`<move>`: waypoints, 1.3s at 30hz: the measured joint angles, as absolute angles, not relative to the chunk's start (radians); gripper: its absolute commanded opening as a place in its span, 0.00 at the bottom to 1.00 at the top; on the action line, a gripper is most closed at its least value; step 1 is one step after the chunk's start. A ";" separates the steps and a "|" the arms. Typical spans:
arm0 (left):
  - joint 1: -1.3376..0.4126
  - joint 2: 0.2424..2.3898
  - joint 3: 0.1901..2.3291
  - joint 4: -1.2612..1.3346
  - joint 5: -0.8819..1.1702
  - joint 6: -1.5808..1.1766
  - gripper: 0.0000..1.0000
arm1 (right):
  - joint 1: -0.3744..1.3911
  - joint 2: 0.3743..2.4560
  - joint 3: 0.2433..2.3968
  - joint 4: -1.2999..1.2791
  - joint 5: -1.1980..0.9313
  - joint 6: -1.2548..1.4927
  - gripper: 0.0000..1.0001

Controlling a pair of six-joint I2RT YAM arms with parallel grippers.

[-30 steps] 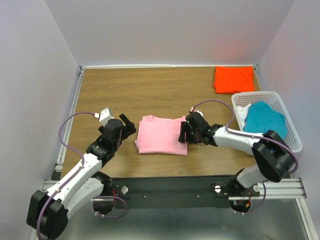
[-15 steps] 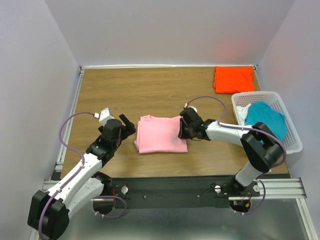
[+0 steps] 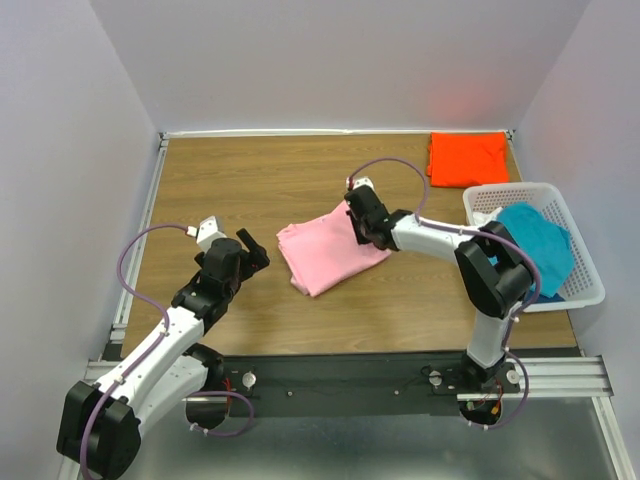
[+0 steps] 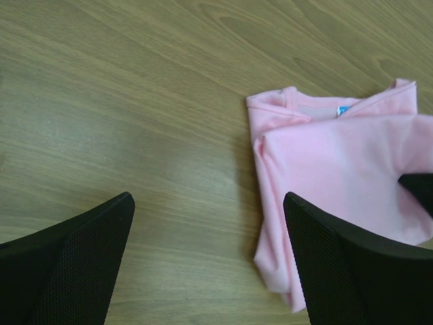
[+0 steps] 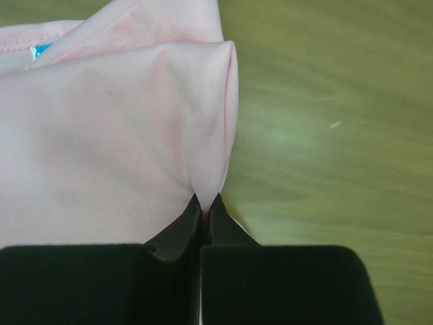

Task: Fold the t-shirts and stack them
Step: Neatly place the folded tshirt to the corner

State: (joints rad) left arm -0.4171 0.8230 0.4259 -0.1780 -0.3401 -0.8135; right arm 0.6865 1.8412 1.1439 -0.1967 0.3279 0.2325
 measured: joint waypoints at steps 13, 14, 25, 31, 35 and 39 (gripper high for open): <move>-0.405 0.815 0.423 -0.178 -0.348 -0.813 0.98 | 0.415 2.064 1.576 -0.212 0.598 -0.107 0.01; -0.403 0.815 0.423 -0.178 -0.348 -0.813 0.98 | 0.405 2.085 1.608 -0.212 0.621 -0.118 0.01; -0.379 0.870 0.423 -0.177 -0.373 -0.813 0.98 | 0.335 2.326 2.001 -0.223 0.772 -0.248 0.01; -0.370 0.878 0.426 -0.183 -0.389 -0.815 0.98 | 0.282 2.376 2.095 -0.227 0.796 -0.335 0.01; -0.362 0.882 0.440 -0.190 -0.408 -0.815 0.98 | 0.246 2.376 2.117 -0.227 0.795 -0.376 0.01; -0.354 0.912 0.477 -0.201 -0.420 -0.815 0.98 | 0.220 2.376 2.135 -0.228 0.793 -0.400 0.01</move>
State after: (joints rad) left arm -0.3542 0.9123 0.4770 -0.2012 -0.4198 -0.8150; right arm 0.2199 2.3756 2.1353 -0.2279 0.7929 -0.4004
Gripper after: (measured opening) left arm 0.983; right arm 0.015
